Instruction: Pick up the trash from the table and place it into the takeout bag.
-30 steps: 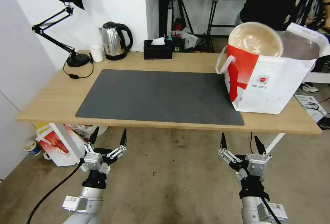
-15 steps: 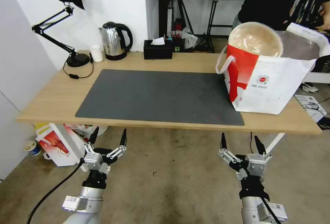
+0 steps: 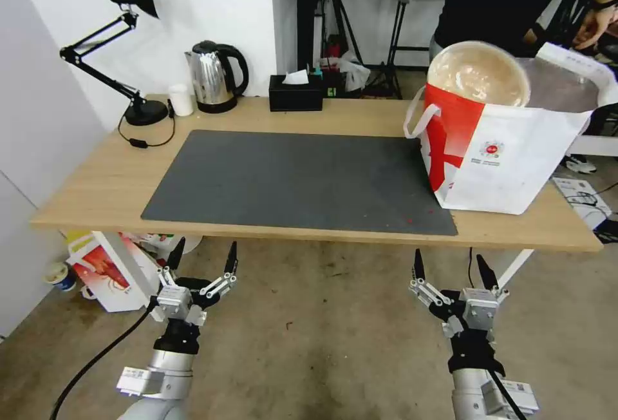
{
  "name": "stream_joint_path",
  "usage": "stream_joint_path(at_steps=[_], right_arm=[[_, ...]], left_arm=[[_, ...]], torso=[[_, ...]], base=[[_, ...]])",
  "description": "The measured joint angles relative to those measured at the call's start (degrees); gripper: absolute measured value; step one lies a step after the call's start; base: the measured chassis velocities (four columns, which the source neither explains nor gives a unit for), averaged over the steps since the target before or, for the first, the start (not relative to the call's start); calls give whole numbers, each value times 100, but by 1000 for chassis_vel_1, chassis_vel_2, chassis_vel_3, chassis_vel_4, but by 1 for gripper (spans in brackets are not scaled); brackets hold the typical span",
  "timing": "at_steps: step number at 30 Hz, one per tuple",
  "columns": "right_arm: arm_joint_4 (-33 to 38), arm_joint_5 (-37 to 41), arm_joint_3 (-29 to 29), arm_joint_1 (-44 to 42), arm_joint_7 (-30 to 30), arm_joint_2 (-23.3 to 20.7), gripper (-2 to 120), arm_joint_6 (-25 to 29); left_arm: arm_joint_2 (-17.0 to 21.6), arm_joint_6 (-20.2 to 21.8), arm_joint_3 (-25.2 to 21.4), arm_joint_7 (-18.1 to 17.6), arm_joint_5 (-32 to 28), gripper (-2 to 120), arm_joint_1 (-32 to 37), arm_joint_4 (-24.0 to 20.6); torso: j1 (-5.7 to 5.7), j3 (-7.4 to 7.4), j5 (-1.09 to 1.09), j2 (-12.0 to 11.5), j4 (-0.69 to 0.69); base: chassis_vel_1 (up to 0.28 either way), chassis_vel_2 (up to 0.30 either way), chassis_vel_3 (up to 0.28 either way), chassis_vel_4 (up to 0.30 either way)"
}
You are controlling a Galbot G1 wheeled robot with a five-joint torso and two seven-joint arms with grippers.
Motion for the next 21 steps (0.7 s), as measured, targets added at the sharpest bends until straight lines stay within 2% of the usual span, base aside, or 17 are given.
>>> stream_joint_path(at_steps=[21], right_arm=[[0, 0, 0, 0, 0, 0, 100, 0]], left_arm=[[0, 0, 0, 0, 0, 100, 0, 0]], torso=[[0, 0, 0, 0, 0]], base=[[0, 0, 0, 0]])
